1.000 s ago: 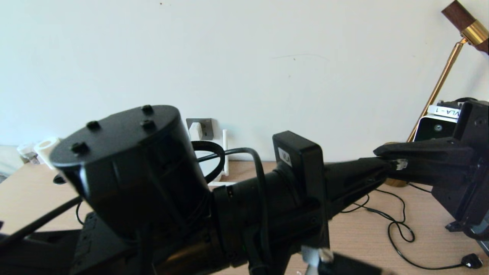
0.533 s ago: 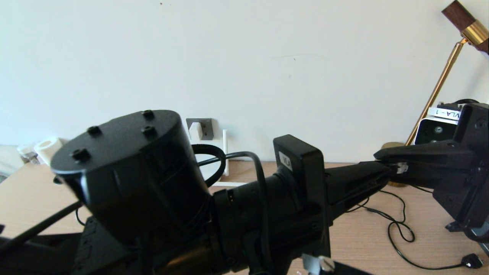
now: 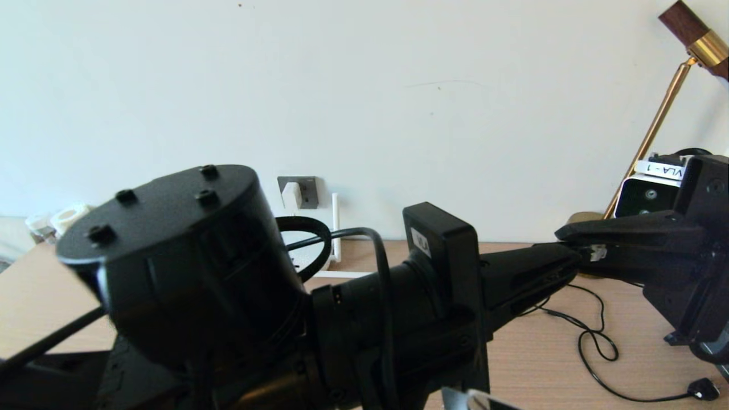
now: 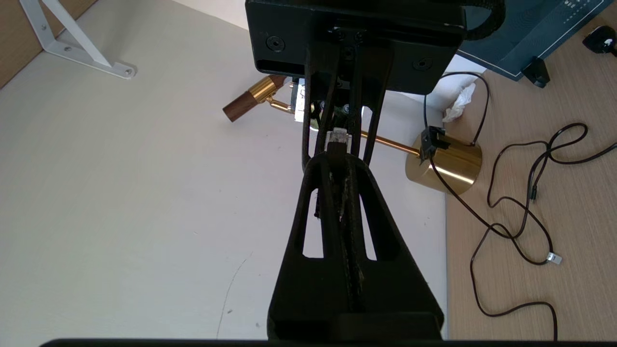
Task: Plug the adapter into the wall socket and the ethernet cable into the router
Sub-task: Plug cable into router interface
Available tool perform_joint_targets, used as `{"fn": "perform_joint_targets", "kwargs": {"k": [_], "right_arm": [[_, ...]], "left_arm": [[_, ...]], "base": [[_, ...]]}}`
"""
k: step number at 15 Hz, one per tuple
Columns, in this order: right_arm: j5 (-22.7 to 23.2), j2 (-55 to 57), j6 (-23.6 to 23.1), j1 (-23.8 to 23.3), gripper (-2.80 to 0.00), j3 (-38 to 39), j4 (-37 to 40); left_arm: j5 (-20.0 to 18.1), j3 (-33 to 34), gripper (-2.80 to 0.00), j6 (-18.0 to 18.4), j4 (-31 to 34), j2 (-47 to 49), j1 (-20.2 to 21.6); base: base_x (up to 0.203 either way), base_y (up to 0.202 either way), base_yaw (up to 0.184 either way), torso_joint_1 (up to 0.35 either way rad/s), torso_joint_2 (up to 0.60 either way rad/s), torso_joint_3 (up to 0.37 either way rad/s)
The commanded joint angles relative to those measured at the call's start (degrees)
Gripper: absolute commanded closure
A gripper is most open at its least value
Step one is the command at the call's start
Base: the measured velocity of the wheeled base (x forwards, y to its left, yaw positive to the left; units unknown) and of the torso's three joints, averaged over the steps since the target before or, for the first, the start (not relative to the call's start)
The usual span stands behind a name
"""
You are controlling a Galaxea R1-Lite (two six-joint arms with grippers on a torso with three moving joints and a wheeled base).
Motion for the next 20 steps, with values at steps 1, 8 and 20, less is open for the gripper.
{"fn": "perform_joint_targets", "kwargs": {"k": [1,8,20], "right_arm": [[0.23,0.22,0.41,0.02,0.0,-0.01,-0.01],[0.23,0.0,0.41,0.02,0.0,-0.01,-0.01],[0.23,-0.66,0.24,0.02,0.0,0.26,0.08]], "left_arm": [[-0.1,-0.01,0.0,0.38,-0.51,-1.07,-0.32],[-0.01,0.63,0.0,0.2,-0.64,-0.78,-0.41],[0.07,1.89,0.0,0.2,-0.6,-0.52,-0.41]], "base": [[0.0,0.0,0.0,0.0,0.0,0.0],[0.0,0.0,0.0,0.0,0.0,0.0],[0.0,0.0,0.0,0.0,0.0,0.0]]}}
